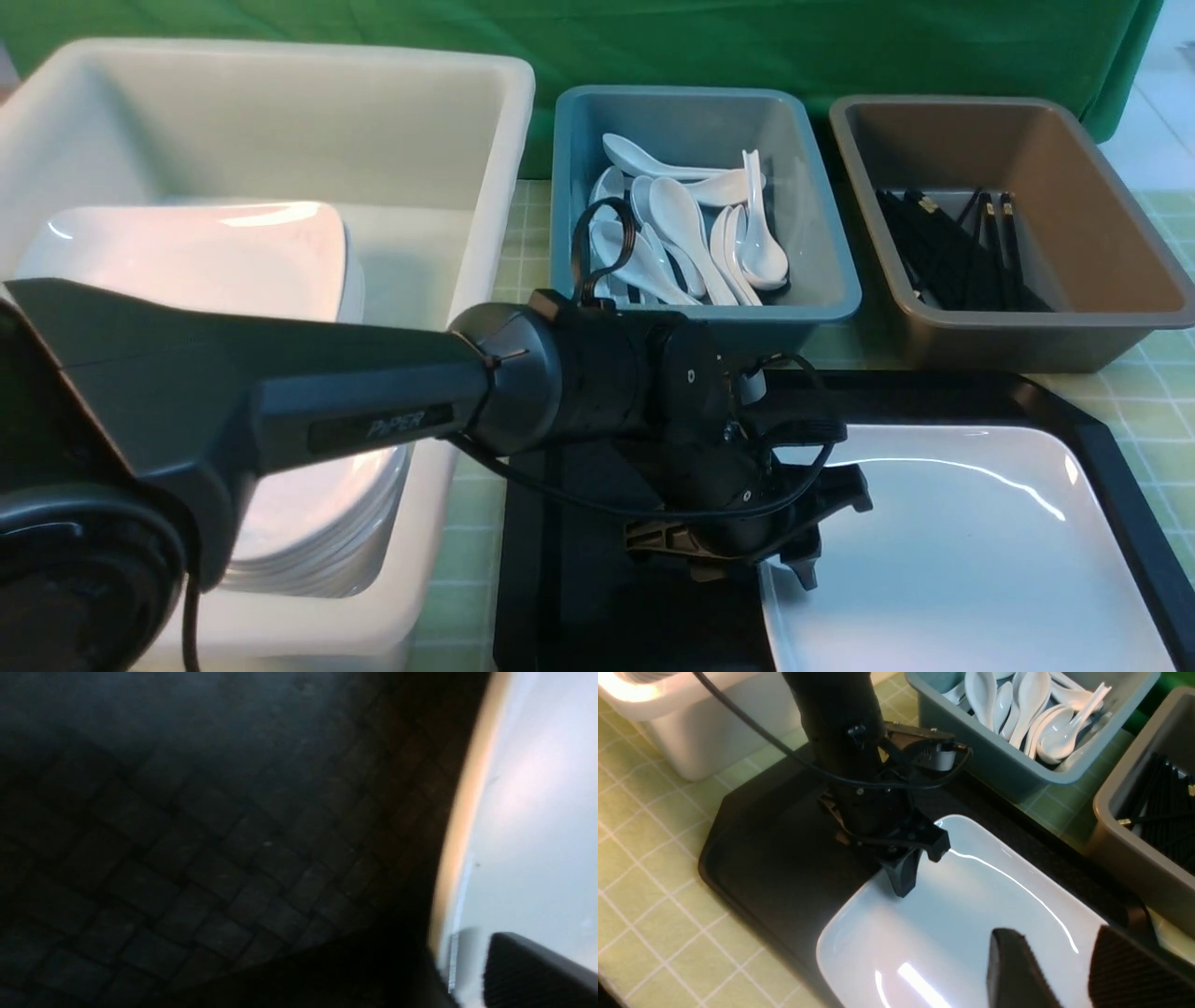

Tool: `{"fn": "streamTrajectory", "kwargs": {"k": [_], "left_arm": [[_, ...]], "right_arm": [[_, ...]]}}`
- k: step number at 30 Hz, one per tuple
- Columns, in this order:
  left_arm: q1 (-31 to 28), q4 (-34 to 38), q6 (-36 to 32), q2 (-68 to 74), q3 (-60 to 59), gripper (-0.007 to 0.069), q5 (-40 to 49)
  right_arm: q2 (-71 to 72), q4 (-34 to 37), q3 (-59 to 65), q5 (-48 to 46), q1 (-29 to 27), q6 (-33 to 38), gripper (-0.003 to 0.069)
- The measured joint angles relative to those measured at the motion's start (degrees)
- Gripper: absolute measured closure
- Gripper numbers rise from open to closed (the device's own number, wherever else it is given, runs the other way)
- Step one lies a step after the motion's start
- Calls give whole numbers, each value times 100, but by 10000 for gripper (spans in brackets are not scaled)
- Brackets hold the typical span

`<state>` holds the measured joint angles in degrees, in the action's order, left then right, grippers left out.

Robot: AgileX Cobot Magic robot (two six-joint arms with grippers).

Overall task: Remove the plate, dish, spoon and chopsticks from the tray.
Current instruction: Use the left arm to grab a plate from the dinner plate, then use the left arm to put the plate into the large storage box on the left

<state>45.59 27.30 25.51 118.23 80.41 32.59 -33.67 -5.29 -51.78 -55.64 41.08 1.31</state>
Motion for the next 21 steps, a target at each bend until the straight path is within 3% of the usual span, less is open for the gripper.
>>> {"fn": "streamTrajectory", "kwargs": {"k": [4,21], "left_arm": [[0,62,-152,-83,-5,591,-58],[-115,-220,-305,-2439,-21,613,-33]], "right_arm": [[0,0,0,0,0,0,419],[0,0,0,0,0,0,419]]}}
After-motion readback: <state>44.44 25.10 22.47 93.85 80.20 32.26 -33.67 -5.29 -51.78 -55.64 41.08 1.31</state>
